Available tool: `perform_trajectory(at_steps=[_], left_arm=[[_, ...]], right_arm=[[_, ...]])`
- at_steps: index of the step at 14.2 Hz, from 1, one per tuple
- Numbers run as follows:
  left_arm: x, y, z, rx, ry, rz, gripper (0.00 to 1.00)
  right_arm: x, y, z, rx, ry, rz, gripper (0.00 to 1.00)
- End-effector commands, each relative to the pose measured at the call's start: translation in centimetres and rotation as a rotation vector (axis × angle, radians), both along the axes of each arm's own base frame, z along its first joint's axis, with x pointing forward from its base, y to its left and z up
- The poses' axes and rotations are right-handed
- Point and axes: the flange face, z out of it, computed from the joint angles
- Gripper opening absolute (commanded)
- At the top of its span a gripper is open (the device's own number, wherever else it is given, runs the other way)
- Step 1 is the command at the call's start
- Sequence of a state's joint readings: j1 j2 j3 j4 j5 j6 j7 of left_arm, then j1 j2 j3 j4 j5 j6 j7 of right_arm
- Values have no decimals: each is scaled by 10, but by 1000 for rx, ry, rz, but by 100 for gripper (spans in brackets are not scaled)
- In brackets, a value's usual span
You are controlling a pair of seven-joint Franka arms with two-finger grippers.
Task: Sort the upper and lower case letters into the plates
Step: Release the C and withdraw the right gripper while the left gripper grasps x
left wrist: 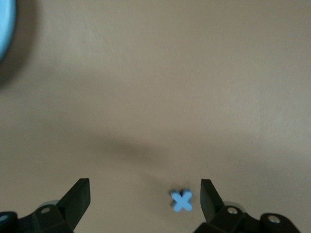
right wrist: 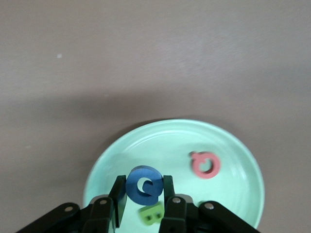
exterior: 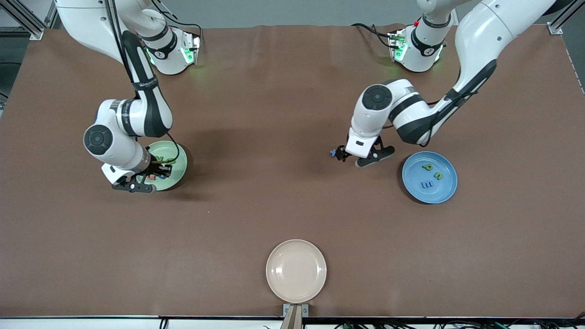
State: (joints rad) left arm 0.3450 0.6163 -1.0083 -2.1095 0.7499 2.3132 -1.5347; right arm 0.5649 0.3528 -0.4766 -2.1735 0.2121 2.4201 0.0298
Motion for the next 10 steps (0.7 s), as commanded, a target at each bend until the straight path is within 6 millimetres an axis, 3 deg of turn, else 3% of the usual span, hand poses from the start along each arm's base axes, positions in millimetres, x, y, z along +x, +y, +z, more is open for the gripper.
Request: perform_trajectory(at_steps=[1, 6, 10], left_arm=[[-5, -11, -14, 5, 39, 35, 100], [-15, -24, -36, -23, 52, 106, 100], [-24, -30, -49, -14, 71, 101, 100]], right_arm=[[-6, -19, -10, -7, -18, 14, 1], [-11, -18, -31, -19, 10, 5, 3], [-14, -2, -39, -15, 29, 30, 6]])
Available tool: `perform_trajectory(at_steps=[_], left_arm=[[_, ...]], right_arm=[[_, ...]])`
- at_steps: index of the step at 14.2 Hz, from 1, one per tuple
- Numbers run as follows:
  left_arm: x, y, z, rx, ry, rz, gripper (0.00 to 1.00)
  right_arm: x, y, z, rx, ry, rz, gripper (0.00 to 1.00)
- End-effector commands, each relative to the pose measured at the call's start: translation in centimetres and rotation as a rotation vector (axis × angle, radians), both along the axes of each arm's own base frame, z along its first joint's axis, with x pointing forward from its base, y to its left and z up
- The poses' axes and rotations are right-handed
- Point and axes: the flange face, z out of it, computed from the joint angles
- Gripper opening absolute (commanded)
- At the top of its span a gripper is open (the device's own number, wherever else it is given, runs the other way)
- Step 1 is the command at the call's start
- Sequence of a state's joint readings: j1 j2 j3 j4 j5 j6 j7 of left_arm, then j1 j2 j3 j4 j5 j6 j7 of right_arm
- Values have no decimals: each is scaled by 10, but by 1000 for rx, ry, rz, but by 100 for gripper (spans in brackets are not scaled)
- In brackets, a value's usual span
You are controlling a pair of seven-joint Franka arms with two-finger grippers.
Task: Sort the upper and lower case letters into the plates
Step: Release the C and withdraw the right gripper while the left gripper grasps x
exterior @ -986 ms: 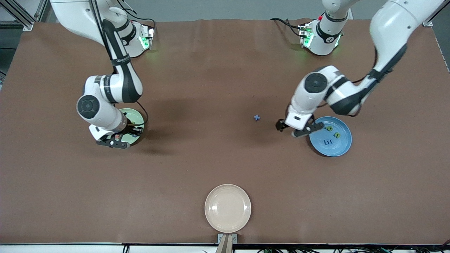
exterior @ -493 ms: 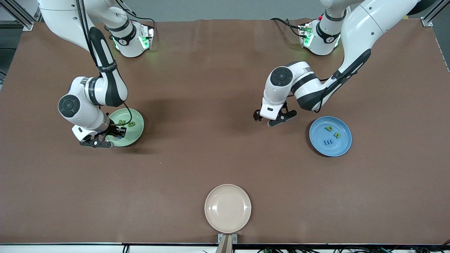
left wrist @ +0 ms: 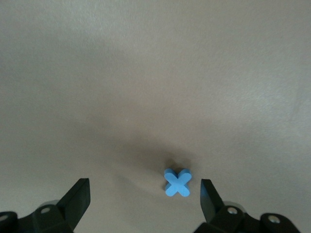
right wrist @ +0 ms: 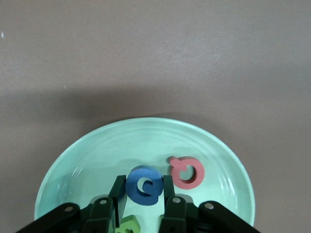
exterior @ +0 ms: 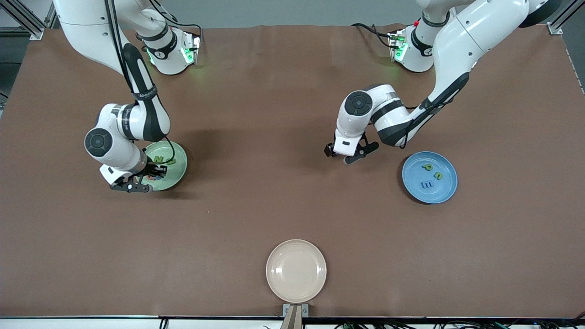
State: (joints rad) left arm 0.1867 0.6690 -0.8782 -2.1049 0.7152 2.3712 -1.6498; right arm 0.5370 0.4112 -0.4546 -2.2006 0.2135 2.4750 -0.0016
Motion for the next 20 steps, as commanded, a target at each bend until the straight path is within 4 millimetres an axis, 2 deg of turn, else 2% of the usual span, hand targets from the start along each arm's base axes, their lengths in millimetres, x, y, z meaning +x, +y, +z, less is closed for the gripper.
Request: perform_trajectory(at_steps=[1, 2, 3, 4, 5, 7, 9, 12, 14, 17, 20], left_arm=[[-2, -10, -4, -26, 4, 9, 100], [0, -8, -8, -32, 0, 14, 100], [-3, -13, -8, -38, -4, 4, 100], [-2, -11, -13, -34, -7, 8, 100], [-4, -13, -16, -37, -11, 5, 100], [-5, -15, -22, -38, -20, 23, 99], [-6, -16, -23, -36, -20, 40, 85], [-5, -15, -23, -36, -21, 42, 64], [-5, -15, -24, -35, -20, 43, 54], [-5, -15, -25, -36, -17, 46, 42], [-5, -15, -25, -35, -18, 44, 26]], right_arm=[[-5, 8, -2, 14, 5, 9, 9], [-5, 10, -3, 16, 5, 12, 10], [-5, 12, -3, 15, 5, 15, 23], [-5, 13, -3, 16, 7, 16, 79], [-6, 13, -2, 16, 9, 18, 100], [-5, 12, 1, 21, 30, 16, 100], [1, 14, 15, 35, 51, 19, 100], [27, 18, 55, 51, 64, 49, 100], [46, 10, 82, 59, 57, 63, 100], [78, -15, 147, 44, 72, 76, 100], [97, -44, 222, 51, 76, 41, 100]])
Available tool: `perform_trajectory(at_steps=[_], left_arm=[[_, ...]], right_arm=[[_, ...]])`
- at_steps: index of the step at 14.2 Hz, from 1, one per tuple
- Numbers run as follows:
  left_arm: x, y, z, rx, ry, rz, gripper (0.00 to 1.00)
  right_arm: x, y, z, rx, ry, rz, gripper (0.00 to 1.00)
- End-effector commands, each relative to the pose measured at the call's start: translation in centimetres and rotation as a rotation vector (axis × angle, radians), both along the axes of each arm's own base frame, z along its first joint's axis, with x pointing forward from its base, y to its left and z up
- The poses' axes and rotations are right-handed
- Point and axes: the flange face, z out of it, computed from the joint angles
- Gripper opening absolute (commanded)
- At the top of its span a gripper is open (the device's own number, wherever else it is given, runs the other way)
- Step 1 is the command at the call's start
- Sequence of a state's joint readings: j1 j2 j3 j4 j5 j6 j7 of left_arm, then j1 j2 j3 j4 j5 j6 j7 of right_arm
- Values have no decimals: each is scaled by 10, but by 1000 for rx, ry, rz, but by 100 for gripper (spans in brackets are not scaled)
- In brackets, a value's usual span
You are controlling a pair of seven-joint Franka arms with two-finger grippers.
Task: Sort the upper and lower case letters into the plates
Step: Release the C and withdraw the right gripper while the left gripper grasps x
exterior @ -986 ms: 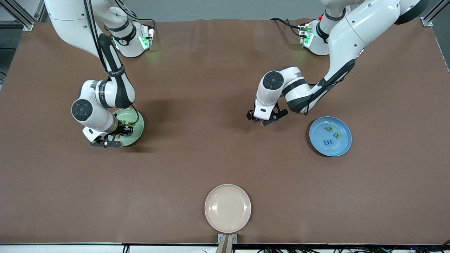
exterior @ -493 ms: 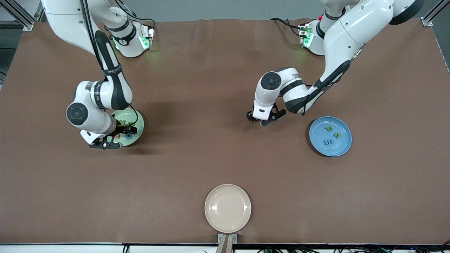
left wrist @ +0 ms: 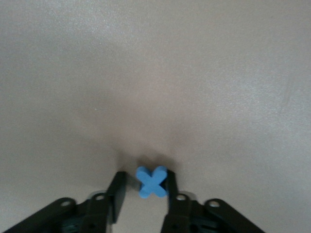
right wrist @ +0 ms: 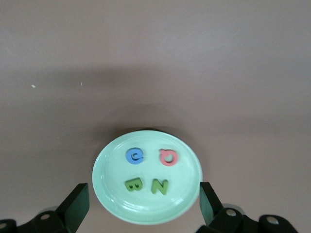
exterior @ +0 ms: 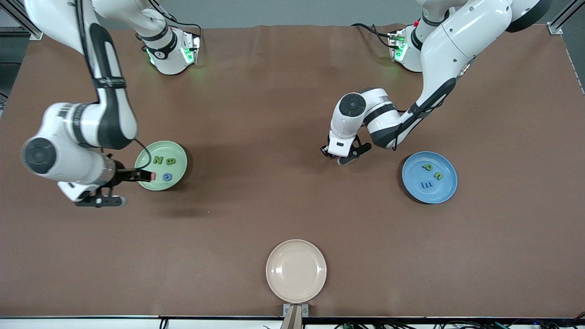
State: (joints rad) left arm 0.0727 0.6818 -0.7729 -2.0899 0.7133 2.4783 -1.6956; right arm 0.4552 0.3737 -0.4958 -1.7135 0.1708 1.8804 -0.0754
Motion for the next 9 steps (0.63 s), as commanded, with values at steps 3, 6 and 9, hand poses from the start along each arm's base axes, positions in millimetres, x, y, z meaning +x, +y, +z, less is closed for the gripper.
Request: perform_trajectory(at_steps=[3, 6, 9], left_arm=[[2, 0, -3, 3, 2, 19, 13], [14, 7, 11, 13, -27, 29, 8], [45, 23, 56, 38, -117, 35, 5]], right_arm=[[10, -36, 97, -11, 27, -20, 100], [13, -64, 133, -16, -12, -62, 100], [8, -82, 147, -10, 4, -95, 100]])
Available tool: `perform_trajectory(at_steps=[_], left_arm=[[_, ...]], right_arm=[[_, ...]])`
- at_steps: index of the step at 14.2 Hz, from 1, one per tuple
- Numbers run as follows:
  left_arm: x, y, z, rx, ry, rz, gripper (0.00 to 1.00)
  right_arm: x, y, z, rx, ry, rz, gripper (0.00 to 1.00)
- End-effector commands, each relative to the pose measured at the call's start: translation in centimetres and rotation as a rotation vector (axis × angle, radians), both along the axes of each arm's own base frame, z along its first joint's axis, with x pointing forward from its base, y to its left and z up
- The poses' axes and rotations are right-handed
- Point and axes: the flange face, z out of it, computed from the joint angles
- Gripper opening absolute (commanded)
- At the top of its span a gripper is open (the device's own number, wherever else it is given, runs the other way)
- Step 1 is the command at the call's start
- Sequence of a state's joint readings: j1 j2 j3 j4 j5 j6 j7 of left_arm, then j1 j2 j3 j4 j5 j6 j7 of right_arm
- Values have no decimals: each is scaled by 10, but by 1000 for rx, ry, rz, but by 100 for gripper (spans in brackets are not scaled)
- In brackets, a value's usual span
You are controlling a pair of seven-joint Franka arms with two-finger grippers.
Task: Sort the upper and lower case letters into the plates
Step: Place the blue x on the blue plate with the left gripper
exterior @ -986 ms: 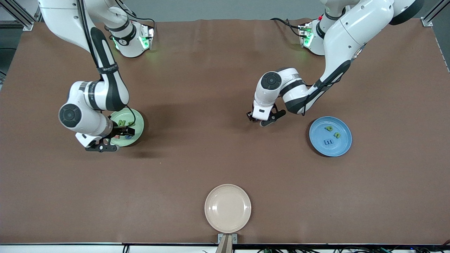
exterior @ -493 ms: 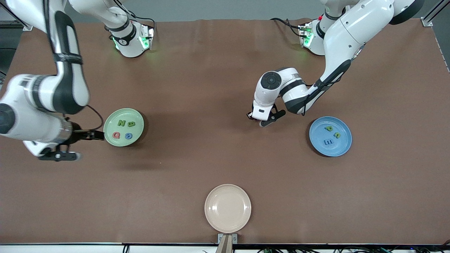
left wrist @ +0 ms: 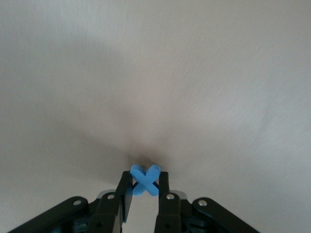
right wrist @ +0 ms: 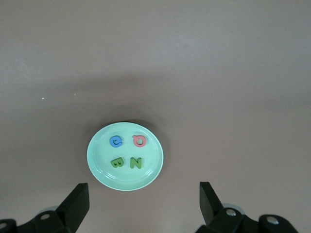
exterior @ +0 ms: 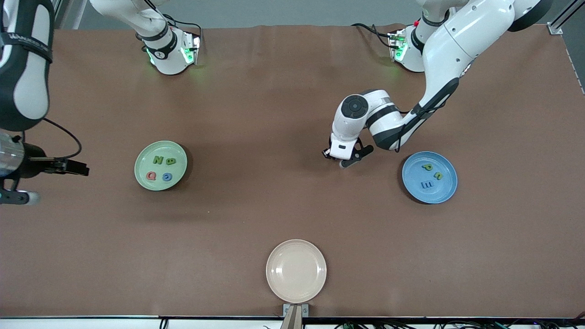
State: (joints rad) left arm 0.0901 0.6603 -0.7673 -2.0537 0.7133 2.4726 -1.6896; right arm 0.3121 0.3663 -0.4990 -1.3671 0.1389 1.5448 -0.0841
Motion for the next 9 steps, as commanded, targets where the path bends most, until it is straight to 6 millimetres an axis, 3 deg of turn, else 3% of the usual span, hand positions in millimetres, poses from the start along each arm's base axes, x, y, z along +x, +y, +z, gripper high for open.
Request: perform_trajectory(at_steps=[1, 3, 6, 9], left_arm=[[29, 24, 49, 72, -79, -18, 5], [50, 54, 72, 91, -79, -70, 4], [81, 120, 99, 81, -66, -170, 4], [96, 186, 93, 89, -39, -267, 5]], right_arm=[[-3, -21, 23, 8, -9, -24, 100], [0, -11, 28, 20, -24, -14, 100], [-5, 10, 27, 33, 26, 16, 100], [-20, 8, 51, 49, 19, 16, 100]])
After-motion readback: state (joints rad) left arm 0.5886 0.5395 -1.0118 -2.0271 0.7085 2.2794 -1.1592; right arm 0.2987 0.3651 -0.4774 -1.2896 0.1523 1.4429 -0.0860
